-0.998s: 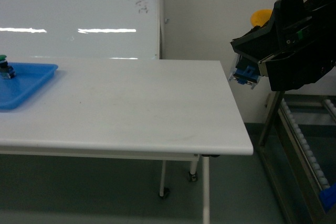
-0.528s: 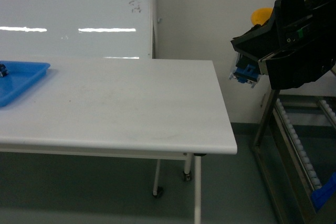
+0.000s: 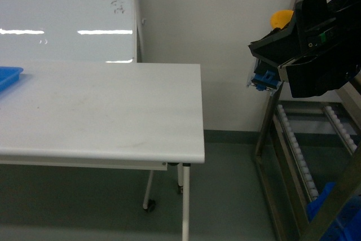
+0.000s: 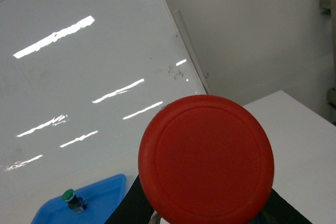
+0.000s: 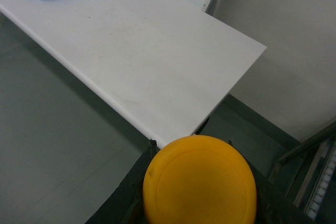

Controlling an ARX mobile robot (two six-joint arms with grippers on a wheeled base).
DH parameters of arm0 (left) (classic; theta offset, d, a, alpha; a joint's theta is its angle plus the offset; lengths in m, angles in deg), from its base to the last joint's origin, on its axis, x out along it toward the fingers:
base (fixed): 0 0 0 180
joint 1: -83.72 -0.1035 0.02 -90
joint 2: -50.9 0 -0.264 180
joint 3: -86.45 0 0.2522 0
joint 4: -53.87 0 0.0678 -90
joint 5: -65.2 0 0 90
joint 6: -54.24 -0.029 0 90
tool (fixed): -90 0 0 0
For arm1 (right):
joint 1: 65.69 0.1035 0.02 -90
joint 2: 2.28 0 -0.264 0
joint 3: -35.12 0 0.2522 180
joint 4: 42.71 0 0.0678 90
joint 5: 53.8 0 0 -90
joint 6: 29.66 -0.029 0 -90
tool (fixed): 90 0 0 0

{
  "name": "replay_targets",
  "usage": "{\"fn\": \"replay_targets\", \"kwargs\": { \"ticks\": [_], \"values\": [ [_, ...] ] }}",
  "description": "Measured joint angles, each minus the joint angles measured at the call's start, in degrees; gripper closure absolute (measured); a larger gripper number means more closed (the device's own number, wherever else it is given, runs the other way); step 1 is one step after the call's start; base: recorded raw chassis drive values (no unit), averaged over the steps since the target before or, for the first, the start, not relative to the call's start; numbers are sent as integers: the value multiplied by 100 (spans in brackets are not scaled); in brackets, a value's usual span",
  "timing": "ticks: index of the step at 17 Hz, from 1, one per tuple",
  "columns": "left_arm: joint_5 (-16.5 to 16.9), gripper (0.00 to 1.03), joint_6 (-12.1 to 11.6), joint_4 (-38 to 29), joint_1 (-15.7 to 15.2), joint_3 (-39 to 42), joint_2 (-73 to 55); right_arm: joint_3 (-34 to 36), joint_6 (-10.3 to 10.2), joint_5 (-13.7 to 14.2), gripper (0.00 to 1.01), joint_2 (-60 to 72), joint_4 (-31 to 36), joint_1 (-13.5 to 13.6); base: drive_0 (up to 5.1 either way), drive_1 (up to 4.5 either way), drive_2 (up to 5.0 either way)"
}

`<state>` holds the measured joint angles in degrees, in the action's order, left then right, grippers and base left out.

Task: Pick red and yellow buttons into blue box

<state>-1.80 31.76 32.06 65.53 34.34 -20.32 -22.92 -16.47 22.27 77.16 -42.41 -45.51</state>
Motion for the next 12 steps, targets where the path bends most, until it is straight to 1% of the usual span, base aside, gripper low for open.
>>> {"fn": "replay_targets", "kwargs": {
  "ticks": [1, 3, 4, 7, 9, 10, 12],
  "values": [
    [-2, 80, 0, -33, 0, 2, 13, 0, 0, 0, 69, 0, 11, 2, 479, -266, -266],
    [-9, 80, 0, -24, -2, 2, 11, 0, 0, 0, 69, 0, 17, 0, 388, -465, 37],
    [-7, 80, 0, 4, 0, 2, 9, 0, 0, 2, 69, 2, 7, 0, 287, -500, 203],
    [24, 80, 0, -24, 44, 2, 9, 0, 2, 42, 69, 11, 4, -42, 19, -366, 404],
    [7, 80, 0, 7, 17, 2, -4, 0, 0, 13, 69, 11, 4, -17, 448, -407, 120],
    [-11, 80, 0, -13, -17, 2, 0, 0, 2, -26, 69, 9, 4, 13, 494, -351, -88],
    [-20, 80, 0, -20, -31, 2, 9, 0, 2, -9, 69, 9, -11, 4, 480, -315, -183]
  ]
}}
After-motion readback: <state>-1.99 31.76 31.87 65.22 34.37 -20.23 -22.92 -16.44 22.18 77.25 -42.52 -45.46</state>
